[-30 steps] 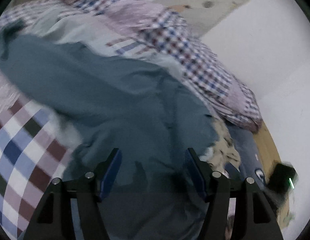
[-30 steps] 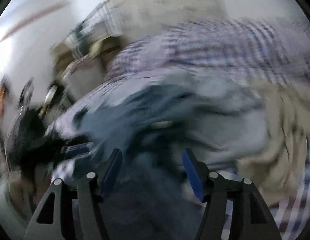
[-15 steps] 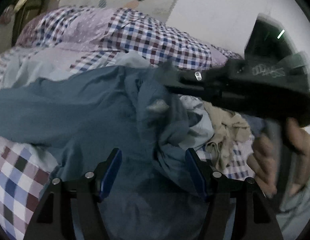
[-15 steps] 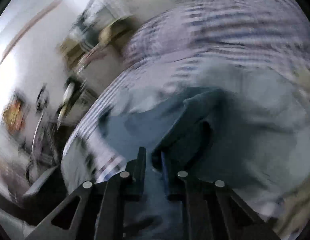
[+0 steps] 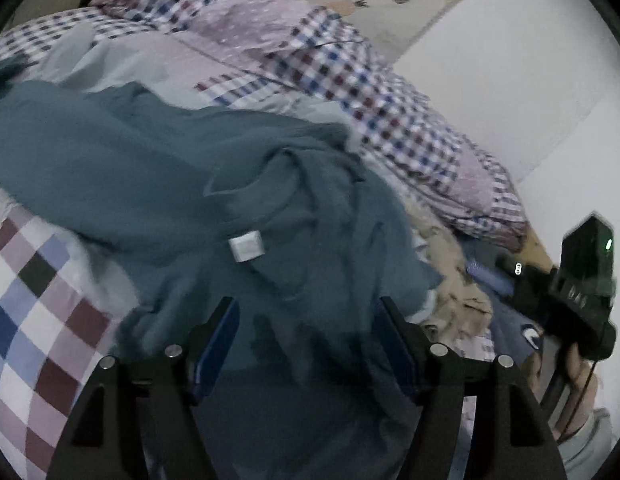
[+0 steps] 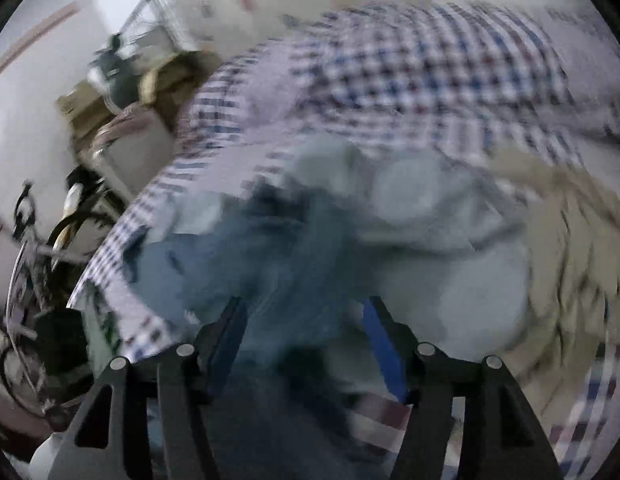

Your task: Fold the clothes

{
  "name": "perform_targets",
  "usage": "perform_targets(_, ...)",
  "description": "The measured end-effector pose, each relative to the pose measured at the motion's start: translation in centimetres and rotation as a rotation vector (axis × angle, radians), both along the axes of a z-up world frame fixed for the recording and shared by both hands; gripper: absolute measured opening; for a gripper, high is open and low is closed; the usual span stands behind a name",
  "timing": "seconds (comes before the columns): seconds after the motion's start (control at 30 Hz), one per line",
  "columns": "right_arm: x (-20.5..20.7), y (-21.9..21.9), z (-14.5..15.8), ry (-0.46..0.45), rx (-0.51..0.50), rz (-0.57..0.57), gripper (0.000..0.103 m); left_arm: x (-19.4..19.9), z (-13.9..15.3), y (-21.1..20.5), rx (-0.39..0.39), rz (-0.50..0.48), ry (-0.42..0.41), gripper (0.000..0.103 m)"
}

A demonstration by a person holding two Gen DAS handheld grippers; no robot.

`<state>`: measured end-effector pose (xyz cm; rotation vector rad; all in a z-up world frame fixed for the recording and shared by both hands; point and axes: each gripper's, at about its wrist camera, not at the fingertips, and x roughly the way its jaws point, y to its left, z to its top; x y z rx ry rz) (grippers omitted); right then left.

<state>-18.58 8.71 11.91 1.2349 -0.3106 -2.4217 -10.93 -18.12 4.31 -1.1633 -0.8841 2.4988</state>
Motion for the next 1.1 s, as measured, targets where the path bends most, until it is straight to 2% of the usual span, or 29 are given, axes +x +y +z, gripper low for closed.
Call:
perform_targets(0.1,-0.5,0.6,-1.9,-0.024,-0.072,0.007,0.065,-0.5,-1.1,-0.6,0.062,0.017,-0.035,0.072)
perform_targets(0.17,-0.7,-0.7,-2.3,-0.006,-0.064,0.055,0.062,-0.6,-1.6,-0.7,0.089,0.019,-0.056,0.050)
perform_targets(0.2,-0.9,-1.6,-2.5,0.006,-0.052,0.080,0.054,-0.7,-1.8,-0.7,0.095,0.023,-0.071,0.047)
perform_targets(0.27,-0.8,-4.0,-2.7,0.036,0.008,0.132,0.016,-0.6,-1.9,-0.9,0.108,0.039,-0.077,0.046)
perform_targets(0.3,-0.3,-5.7,-2.7,0.061,0.044,0.173,0.003,-0.6,-1.8,-1.1,0.116,0.047,-0.075,0.046)
perform_targets(0.4,3.1,-10.2,-2.7,0.134,0.115,0.336,0.003,-0.3,-1.4,-2.2,0.155,0.089,-0.059,0.046)
perform_targets(0.5,6.6,-12.8,-3.4,0.148,0.168,0.488,0.003,-0.4,-1.6,-3.6,0.173,0.130,-0.072,0.046)
perform_targets(0.6,8.1,-13.0,-4.1,0.100,0.198,0.548,0.006,-0.5,-2.2,-4.0,0.181,0.129,-0.103,0.046)
perform_targets(0.67,7.4,-11.1,-3.2,0.111,0.179,0.470,0.013,-0.6,-2.3,-3.8,0.183,0.101,-0.104,0.046)
perform_targets(0.73,5.8,-8.7,-2.0,0.125,0.103,0.358,0.044,-0.6,-1.8,-3.3,0.170,0.070,-0.090,0.046)
perform_targets(0.83,2.3,-5.4,-0.4,0.134,0.014,0.145,0.062,-0.6,-1.2,-2.7,0.147,0.043,-0.074,0.047)
perform_targets(0.9,-0.6,-4.2,-0.4,0.103,-0.037,0.048,0.062,-0.6,-1.3,-2.8,0.158,0.040,-0.077,0.047)
perform_targets(1.0,-4.9,-4.3,-1.2,0.041,-0.087,-0.029,0.062,-0.7,-1.6,-3.2,0.172,0.046,-0.088,0.047)
perform_targets(1.1,-7.7,-6.0,-1.9,-0.005,-0.043,-0.015,0.062,-0.5,-1.7,-3.8,0.177,0.057,-0.088,0.047)
